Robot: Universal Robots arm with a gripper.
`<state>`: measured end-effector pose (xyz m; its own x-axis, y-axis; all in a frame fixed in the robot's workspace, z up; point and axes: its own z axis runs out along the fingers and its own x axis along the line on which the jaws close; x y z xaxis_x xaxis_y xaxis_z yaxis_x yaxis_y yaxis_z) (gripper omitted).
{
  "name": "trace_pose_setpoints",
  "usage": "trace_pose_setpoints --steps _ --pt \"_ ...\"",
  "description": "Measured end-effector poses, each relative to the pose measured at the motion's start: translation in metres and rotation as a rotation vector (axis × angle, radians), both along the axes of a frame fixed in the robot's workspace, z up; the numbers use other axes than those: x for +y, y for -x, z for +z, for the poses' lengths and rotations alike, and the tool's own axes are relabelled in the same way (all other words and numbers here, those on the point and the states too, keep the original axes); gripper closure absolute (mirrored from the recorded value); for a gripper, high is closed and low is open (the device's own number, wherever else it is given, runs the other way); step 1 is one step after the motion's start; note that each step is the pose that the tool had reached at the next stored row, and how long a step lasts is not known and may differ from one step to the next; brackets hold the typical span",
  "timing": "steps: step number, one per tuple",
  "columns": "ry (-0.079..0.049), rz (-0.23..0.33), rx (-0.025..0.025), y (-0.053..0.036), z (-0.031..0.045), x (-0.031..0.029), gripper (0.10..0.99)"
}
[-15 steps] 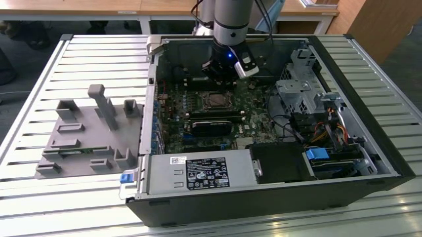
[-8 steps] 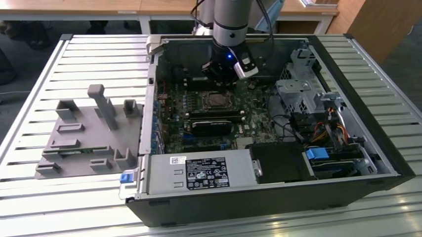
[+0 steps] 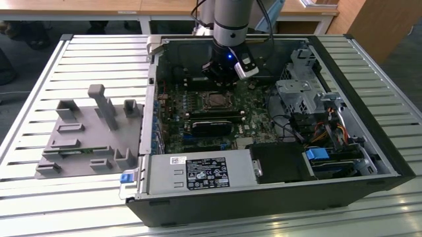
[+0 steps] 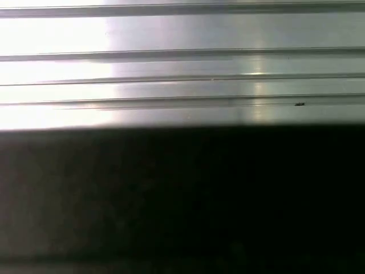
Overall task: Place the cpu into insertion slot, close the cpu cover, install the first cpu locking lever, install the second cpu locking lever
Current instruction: 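Install the first cpu locking lever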
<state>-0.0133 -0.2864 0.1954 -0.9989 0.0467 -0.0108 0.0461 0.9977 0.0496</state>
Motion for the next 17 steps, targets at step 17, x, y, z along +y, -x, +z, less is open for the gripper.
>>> trace_pose_setpoints --steps 17 --pt "0.001 0.000 0.0005 -0.0007 0.0158 -0.0020 0.980"
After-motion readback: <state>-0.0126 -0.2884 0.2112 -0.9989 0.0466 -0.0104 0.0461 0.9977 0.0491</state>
